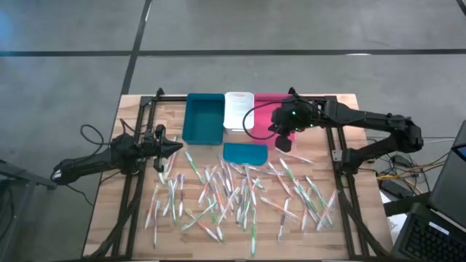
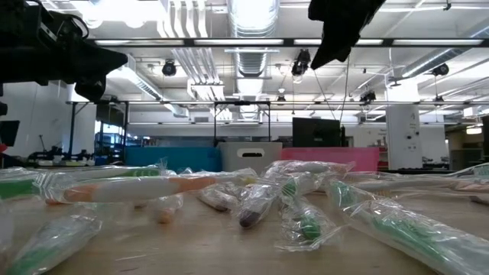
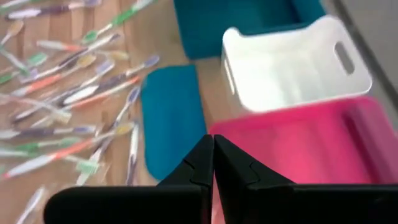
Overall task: Pick & Place Toothbrushes
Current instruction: Put the purple toothbrush into the pink bin
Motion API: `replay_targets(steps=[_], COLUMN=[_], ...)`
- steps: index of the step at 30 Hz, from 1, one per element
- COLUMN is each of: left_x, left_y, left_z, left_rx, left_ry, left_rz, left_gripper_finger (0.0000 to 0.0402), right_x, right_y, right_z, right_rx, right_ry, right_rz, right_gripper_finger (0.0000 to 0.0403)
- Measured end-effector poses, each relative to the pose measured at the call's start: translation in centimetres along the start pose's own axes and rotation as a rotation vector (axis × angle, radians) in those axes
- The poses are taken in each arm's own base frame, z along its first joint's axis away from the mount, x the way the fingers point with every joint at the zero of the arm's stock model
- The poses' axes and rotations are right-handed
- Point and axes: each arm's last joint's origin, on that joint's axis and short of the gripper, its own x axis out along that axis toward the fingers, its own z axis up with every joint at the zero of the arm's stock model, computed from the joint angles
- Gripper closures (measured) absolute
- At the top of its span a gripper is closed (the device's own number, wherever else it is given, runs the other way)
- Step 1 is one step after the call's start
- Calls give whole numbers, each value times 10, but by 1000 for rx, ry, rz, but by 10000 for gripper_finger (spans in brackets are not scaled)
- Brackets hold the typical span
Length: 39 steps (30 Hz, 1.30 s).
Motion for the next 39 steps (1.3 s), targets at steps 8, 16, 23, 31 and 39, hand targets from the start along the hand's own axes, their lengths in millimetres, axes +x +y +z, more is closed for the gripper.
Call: replay_targets(steps=[8, 16, 23, 31, 39], left_x=[0, 0, 0, 0, 0], left_y=[0, 0, 0, 0, 0], left_z=[0, 0, 0, 0, 0], left_rx=[0, 0, 0, 0, 0], left_ry=[0, 0, 0, 0, 0], left_rz=[0, 0, 0, 0, 0], left_gripper_finger=[376, 376, 376, 376, 376], right_x=[-12, -14, -17, -3, 19], right_y=[12, 29, 37, 43, 40], right_z=[1, -15, -34, -59, -81], right_rx=[73, 101, 126, 155, 115], right_ry=[41, 168, 315, 427, 443], right_rz=[16, -95, -187, -218, -288], right_gripper_finger=[394, 394, 394, 394, 394])
